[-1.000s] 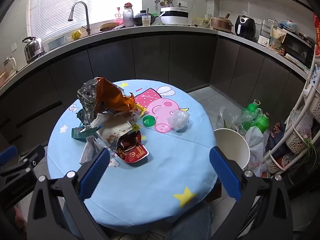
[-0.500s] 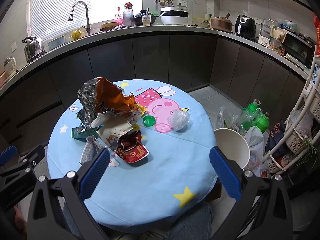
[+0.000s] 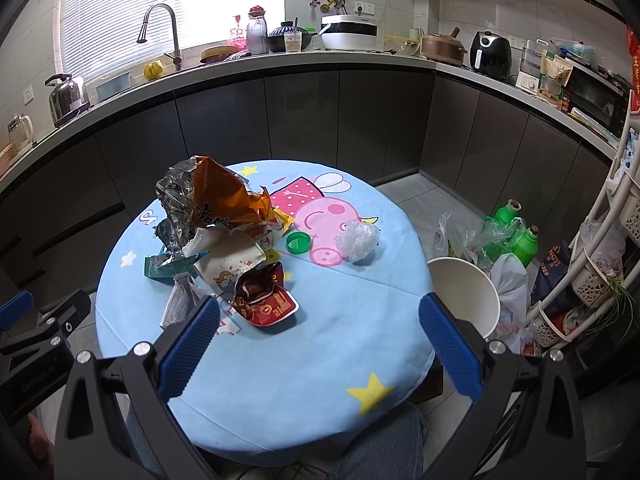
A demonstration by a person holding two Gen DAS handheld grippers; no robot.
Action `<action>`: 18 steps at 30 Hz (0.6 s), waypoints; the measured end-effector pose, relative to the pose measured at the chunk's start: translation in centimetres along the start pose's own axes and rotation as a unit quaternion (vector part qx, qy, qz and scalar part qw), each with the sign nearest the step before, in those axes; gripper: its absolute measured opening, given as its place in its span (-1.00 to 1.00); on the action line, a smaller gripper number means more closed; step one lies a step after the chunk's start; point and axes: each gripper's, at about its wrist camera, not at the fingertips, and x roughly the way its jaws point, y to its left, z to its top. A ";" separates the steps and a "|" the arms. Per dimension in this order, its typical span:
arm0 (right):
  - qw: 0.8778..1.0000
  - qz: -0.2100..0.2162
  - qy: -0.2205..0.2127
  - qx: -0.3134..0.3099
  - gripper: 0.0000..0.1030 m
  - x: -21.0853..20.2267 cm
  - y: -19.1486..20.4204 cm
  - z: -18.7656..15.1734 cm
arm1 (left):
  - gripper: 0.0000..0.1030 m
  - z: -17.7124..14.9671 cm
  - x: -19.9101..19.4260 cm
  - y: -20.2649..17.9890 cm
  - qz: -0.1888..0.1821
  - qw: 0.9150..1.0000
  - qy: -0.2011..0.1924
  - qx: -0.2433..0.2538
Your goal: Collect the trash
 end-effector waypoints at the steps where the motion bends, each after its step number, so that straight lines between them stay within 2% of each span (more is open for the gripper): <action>1: 1.000 0.000 0.000 0.000 0.94 -0.1 0.0 0.0 | 0.83 0.0 0.0 0.0 0.000 1.000 0.000 0.000; 18: 1.000 0.000 0.000 0.000 0.94 0.2 0.2 0.0 | 0.83 0.3 -0.4 0.0 -0.005 1.000 0.001 0.000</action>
